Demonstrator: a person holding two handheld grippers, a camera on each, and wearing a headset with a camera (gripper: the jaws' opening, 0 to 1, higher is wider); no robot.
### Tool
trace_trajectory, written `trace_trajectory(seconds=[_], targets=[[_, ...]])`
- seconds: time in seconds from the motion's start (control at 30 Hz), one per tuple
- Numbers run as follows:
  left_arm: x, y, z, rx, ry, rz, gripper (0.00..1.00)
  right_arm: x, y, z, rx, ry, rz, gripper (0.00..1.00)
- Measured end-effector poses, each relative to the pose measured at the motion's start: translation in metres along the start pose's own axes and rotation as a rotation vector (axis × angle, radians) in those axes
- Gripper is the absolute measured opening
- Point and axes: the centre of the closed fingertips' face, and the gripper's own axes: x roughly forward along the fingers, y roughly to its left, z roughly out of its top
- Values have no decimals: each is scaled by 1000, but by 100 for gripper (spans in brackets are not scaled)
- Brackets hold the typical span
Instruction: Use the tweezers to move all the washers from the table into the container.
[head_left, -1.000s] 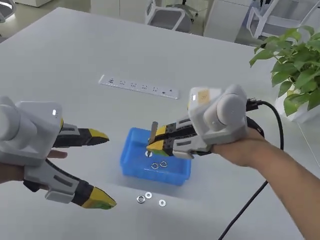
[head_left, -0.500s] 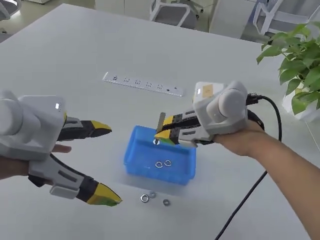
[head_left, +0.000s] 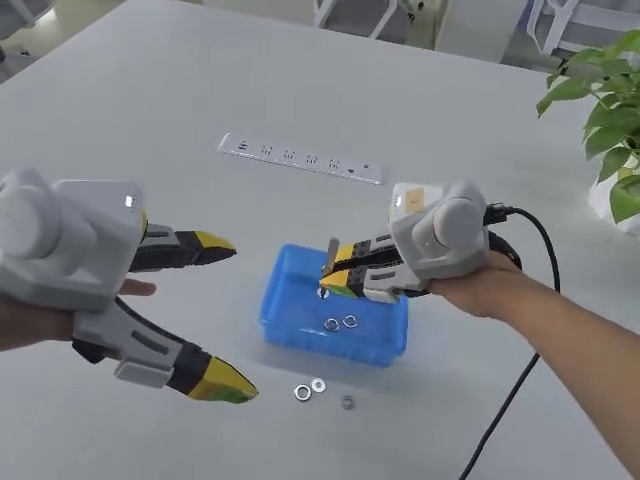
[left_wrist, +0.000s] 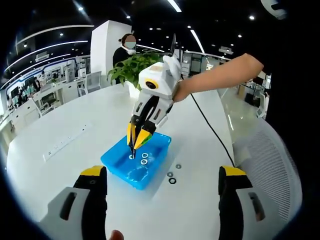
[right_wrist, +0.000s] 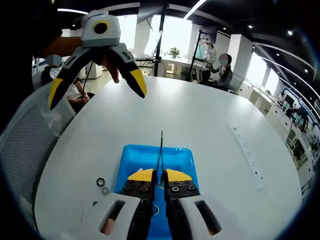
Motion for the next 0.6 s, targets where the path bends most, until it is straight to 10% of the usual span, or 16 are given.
trace_trajectory(seconds=[0.6], targets=[[28, 12, 8, 48, 34, -29, 85, 18, -2, -18, 51, -5, -12, 7]])
